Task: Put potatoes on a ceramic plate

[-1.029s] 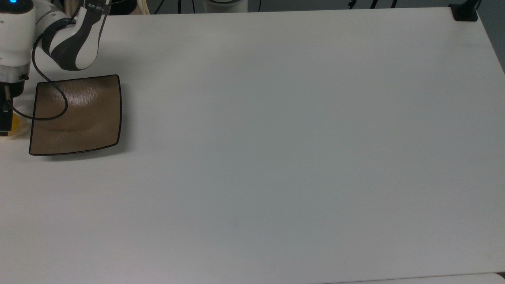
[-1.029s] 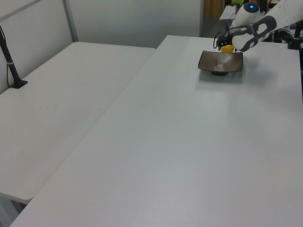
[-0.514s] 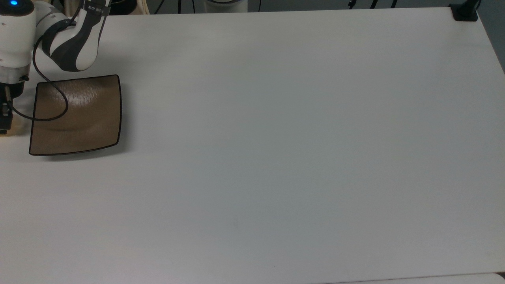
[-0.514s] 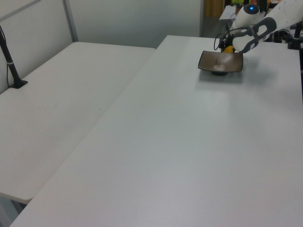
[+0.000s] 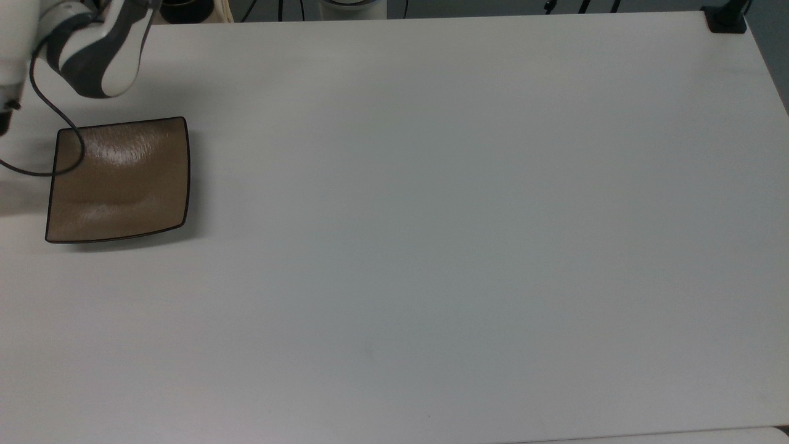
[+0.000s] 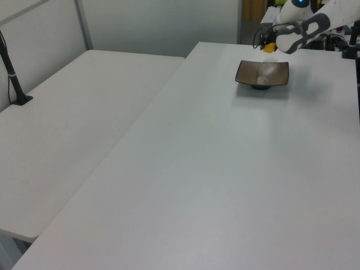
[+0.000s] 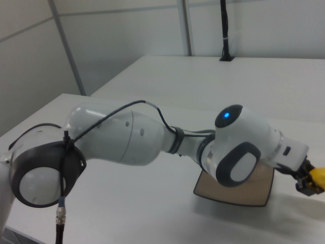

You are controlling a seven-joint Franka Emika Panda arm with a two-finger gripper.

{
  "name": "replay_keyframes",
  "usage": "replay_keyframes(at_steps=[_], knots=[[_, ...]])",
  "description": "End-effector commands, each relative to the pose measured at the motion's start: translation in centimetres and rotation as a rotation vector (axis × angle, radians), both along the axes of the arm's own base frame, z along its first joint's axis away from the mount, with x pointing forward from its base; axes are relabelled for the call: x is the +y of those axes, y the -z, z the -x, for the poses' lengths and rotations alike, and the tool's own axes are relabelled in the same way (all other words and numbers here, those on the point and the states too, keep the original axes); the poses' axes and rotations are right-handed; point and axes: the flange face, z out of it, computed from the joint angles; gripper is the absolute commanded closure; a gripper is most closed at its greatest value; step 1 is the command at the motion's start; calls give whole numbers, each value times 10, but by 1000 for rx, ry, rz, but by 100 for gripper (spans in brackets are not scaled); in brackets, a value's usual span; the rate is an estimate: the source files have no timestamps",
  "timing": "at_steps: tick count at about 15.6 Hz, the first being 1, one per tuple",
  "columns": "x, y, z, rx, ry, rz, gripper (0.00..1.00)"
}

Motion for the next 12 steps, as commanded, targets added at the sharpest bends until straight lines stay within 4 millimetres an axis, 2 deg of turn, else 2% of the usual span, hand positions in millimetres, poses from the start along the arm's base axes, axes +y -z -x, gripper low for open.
replay_keyframes(at_steps=[1, 6, 8, 12], knots=[[13, -43, 20, -34, 0, -12, 46], [53, -46, 27, -29, -44, -69, 43], [81, -42, 21, -16, -83, -85, 43], [123, -34, 7, 13, -140, -113, 42]])
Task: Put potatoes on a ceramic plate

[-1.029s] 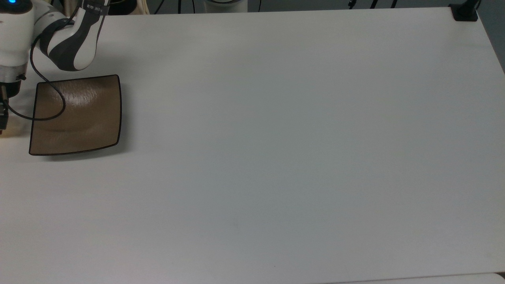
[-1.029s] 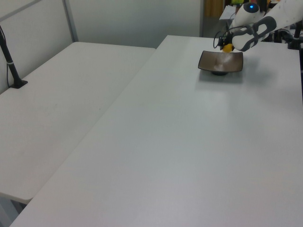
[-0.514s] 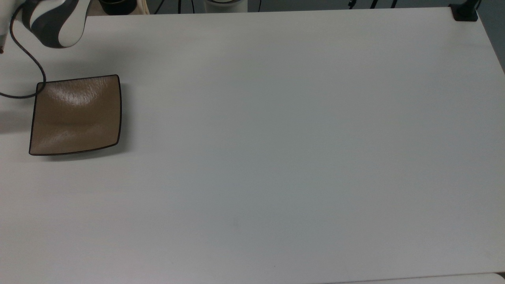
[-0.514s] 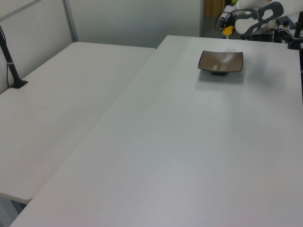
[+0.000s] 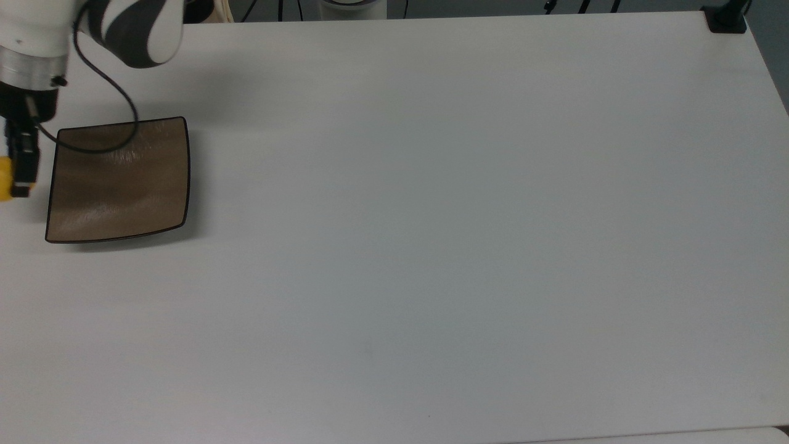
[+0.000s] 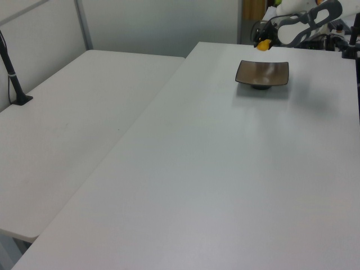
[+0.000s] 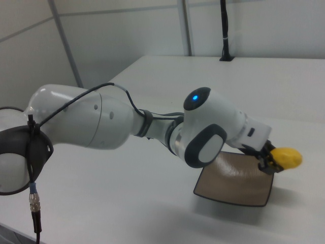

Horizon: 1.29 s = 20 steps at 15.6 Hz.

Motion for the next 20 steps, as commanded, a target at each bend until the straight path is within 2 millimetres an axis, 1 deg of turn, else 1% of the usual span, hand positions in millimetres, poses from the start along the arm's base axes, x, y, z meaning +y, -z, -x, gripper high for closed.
replay_keyframes(at_steps=[1, 4, 6, 7, 11, 13, 14, 17, 20], knots=[[46, 2, -3, 36, -63, -25, 39], [63, 11, -10, 44, -91, -40, 34], [68, 16, -12, 52, -98, -42, 19], [68, 16, -12, 52, -98, -42, 0], [69, 14, -13, 48, -99, -43, 0], [69, 7, -12, 57, -95, -49, 0], [68, 2, -12, 68, -93, -54, 0], [69, -21, -5, 104, -112, -52, 0], [85, -38, 2, 230, -213, -55, 0]])
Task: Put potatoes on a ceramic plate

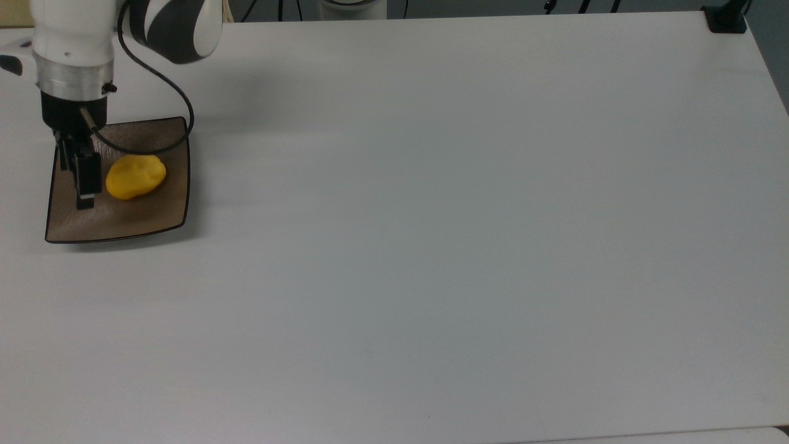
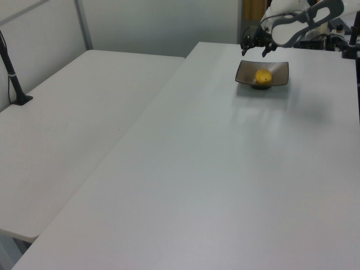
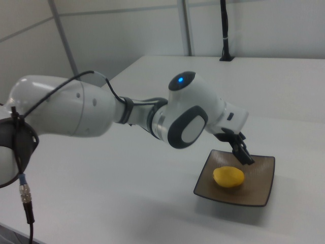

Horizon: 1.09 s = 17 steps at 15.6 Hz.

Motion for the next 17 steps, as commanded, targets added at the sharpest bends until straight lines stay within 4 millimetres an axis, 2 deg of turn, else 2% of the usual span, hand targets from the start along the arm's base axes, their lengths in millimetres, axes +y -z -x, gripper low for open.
replay_keyframes(at_steps=[1, 2, 5, 9, 13, 15, 17], knots=[[20, -34, 19, 157, -131, -2, 0], [23, -44, 25, 189, -157, -5, 0], [66, -70, 36, 301, -221, -52, 0], [138, -107, 51, 420, -418, -58, 0], [210, -125, 72, 579, -706, -27, 0], [241, -131, 83, 667, -888, 28, 0], [260, -137, 97, 737, -1015, 34, 0]])
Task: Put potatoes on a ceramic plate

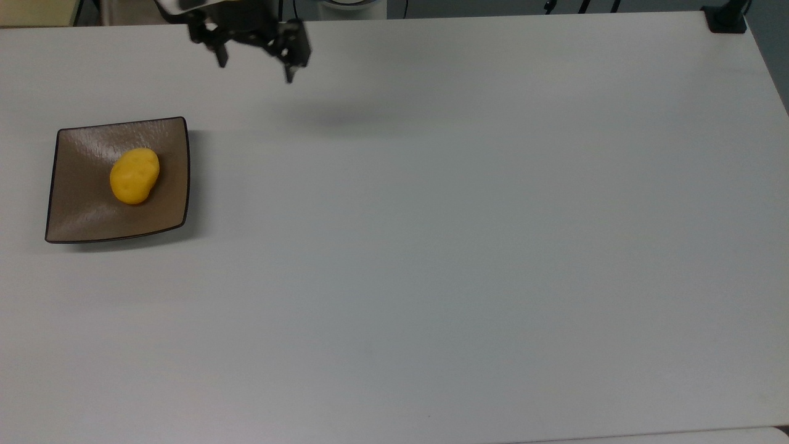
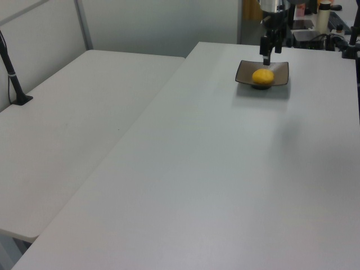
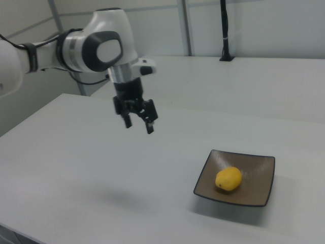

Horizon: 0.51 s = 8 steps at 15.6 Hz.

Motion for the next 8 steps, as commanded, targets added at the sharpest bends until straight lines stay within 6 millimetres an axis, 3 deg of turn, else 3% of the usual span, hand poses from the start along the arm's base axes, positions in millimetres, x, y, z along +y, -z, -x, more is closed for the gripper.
replay_keyframes(at_steps=[1, 5, 8], knots=[[33, -15, 29, 94, -233, 11, 0], [48, -36, 39, 52, -234, -66, 0], [62, -35, 36, 14, -237, -120, 0]])
